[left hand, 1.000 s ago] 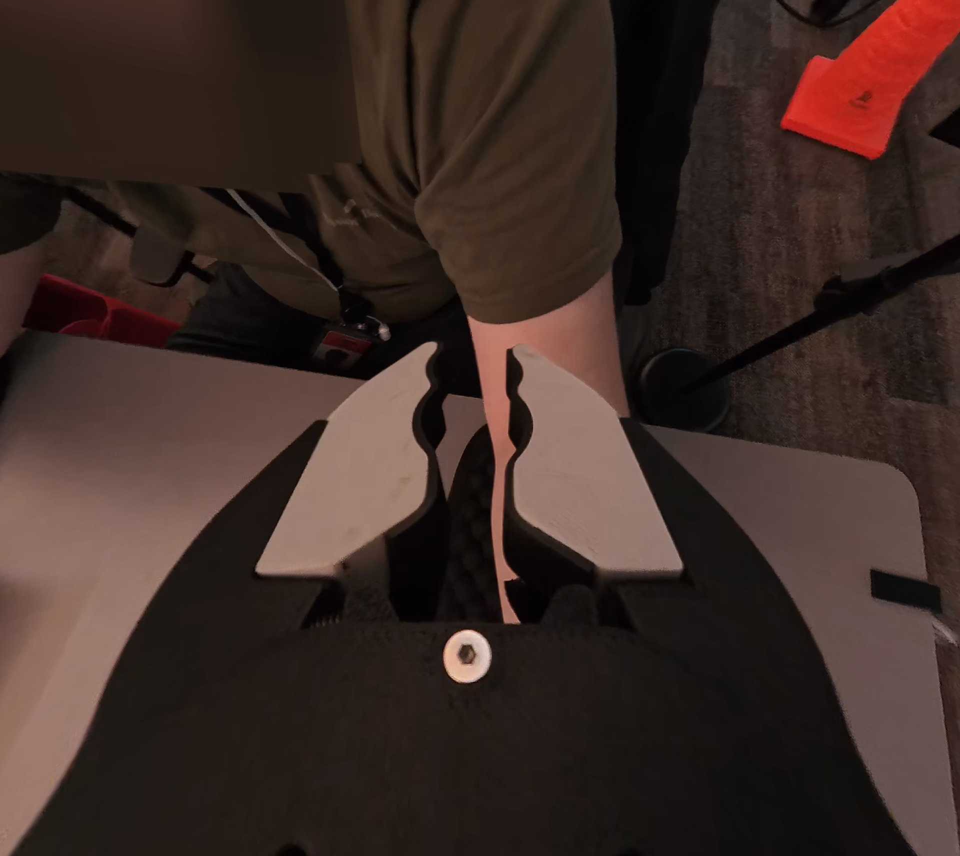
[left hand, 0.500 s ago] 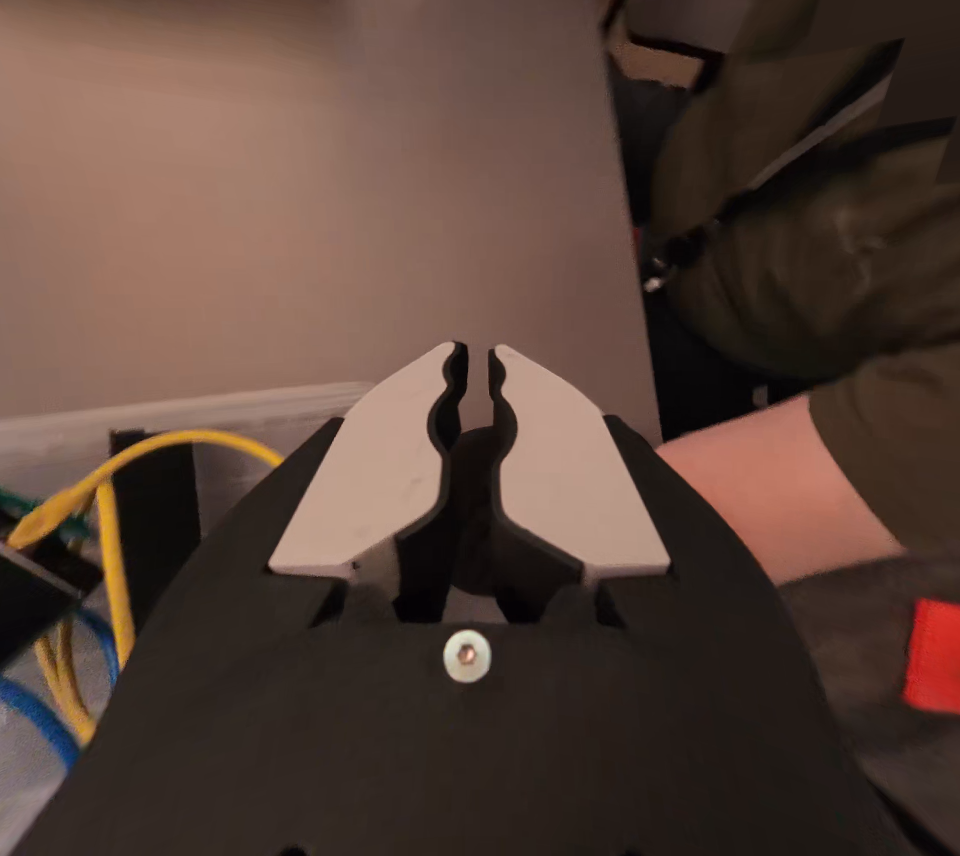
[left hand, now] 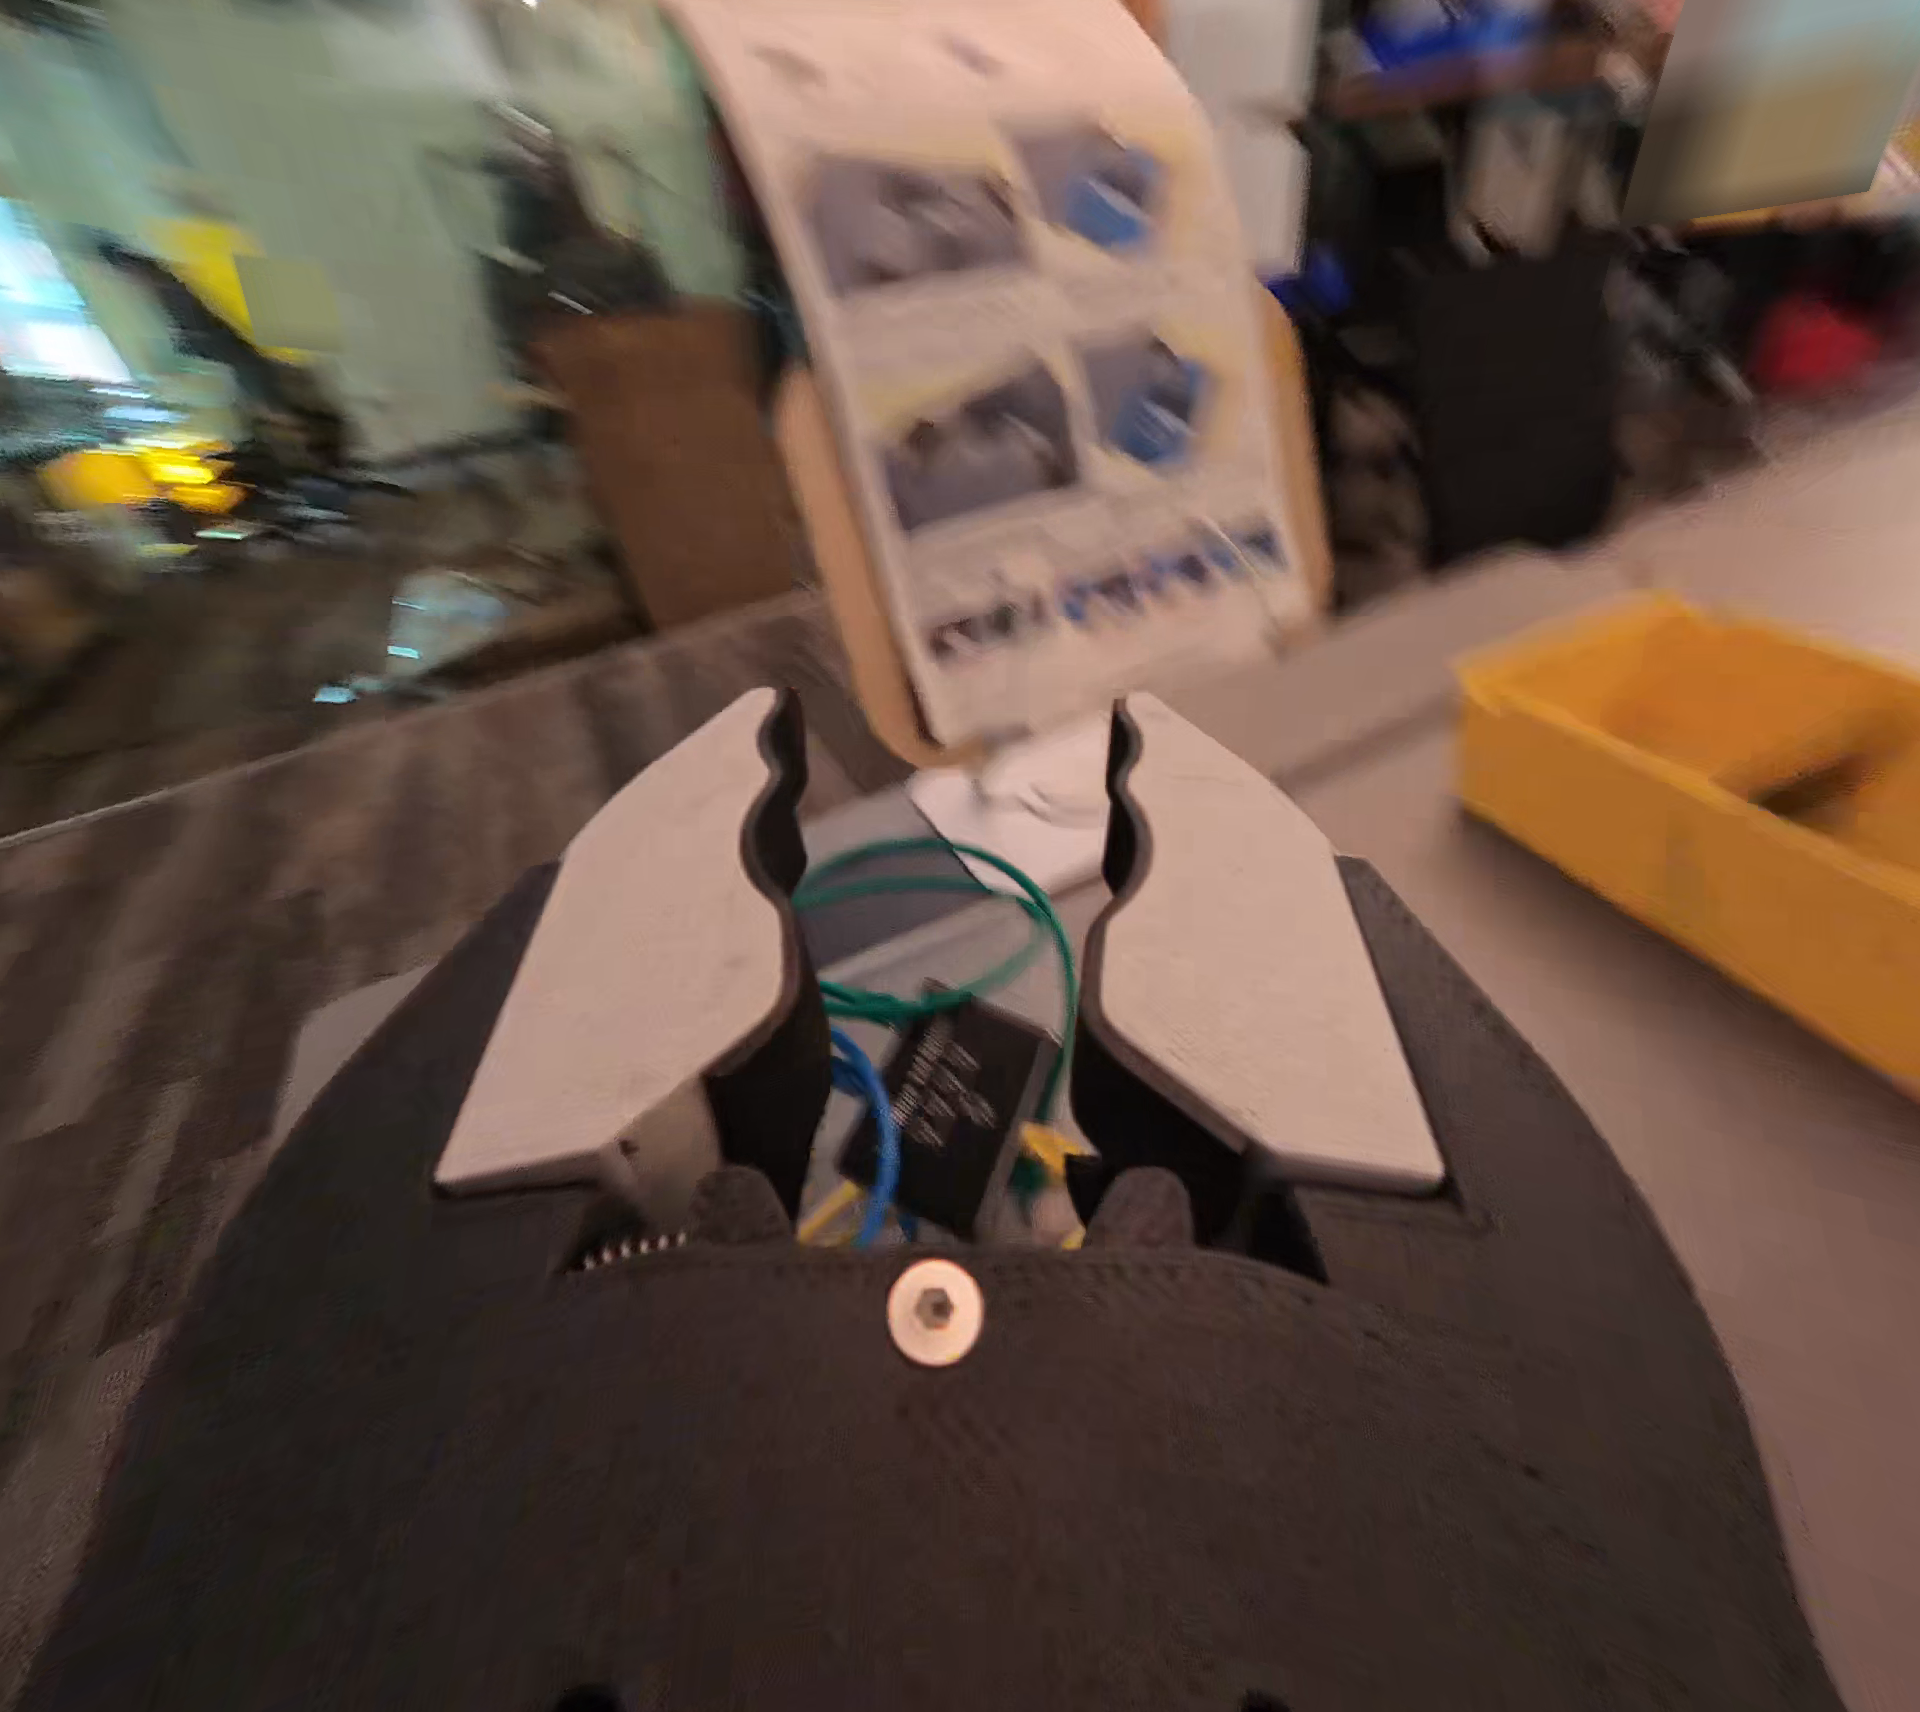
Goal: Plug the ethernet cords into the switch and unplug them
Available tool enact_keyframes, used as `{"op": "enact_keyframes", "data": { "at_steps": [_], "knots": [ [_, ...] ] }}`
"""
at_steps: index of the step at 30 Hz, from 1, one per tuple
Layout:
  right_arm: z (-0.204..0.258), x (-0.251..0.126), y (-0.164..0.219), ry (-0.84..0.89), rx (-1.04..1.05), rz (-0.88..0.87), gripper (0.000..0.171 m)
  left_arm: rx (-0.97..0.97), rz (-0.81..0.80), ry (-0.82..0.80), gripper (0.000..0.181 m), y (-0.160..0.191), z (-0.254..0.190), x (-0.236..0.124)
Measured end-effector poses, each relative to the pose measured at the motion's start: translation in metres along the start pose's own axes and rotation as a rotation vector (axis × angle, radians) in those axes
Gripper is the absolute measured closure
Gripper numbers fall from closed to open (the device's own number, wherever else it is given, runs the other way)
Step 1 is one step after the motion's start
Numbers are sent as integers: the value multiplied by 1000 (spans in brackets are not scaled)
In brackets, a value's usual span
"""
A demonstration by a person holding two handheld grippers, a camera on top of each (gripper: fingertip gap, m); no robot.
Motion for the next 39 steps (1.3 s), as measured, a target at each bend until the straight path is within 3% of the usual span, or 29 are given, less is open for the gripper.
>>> {"op": "enact_keyframes", "data": {
  "at_steps": [3,7,11,14,20,25,29,32,35,39],
  "knots": [
    [-42,-6,7,254,84,-60,109,-6,-245,-254,108,-8,20,-34],
    [-91,-25,15,582,175,-200,86,-37,-518,-527,105,-12,35,-89],
    [-122,-39,24,755,194,-278,74,-87,-912,-633,114,-5,40,-149],
    [-132,-41,31,792,190,-283,74,-89,-1065,-694,115,3,43,-179],
    [-124,-53,20,854,-1,-416,75,80,-930,-769,107,-3,44,-179],
    [-95,-48,9,865,-336,-452,76,362,-674,-769,102,-18,27,-138],
    [-70,-35,10,777,-484,-437,83,633,-474,-743,100,-20,8,-99],
    [-55,-28,11,706,-528,-455,84,649,-336,-671,79,-17,1,-70],
    [-46,-22,11,656,-506,-408,87,601,-271,-568,69,-14,-4,-47],
    [-37,-17,12,580,-477,-350,99,593,-192,-496,81,-10,-11,-30]
  ]
}}
Point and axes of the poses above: each gripper's, where its closed fingertips meet, x out along the fingers, y out of its underside, z = x × y across the jaws, the point moved 8 cm from there along -x, back along the fingers, and after that the axes turned 15 degrees about y, right-handed, at the moved point
